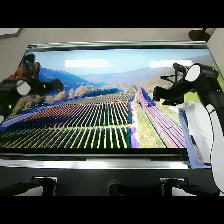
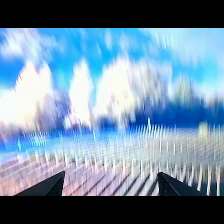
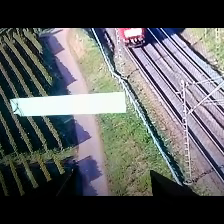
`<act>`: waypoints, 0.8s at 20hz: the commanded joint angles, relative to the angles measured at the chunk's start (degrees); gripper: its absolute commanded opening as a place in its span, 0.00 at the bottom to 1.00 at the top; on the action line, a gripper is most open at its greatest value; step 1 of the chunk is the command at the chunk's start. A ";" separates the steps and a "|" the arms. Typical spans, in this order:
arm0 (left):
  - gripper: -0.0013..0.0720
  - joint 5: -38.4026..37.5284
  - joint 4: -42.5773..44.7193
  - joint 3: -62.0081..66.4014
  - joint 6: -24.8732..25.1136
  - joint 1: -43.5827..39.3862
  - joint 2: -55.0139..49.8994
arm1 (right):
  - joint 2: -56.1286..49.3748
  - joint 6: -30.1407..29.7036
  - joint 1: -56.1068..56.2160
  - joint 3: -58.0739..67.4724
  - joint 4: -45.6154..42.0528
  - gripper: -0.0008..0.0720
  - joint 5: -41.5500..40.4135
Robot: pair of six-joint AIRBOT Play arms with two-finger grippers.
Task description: Fold the shirts.
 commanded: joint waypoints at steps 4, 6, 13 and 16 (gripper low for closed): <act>1.00 -12.63 -32.46 40.15 -8.46 29.27 -30.56 | -0.02 0.07 0.07 0.00 0.55 0.78 -2.60; 1.00 -14.88 -39.98 39.39 -8.55 36.72 -34.45 | -0.04 1.11 0.09 0.00 1.51 0.78 -3.13; 1.00 -1.16 -42.86 29.31 -3.06 41.05 -38.62 | -0.09 1.09 0.09 0.00 3.93 0.78 -6.88; 1.00 5.38 -50.62 29.35 1.07 38.60 -42.66 | -0.07 1.07 0.09 0.00 3.93 0.78 -6.84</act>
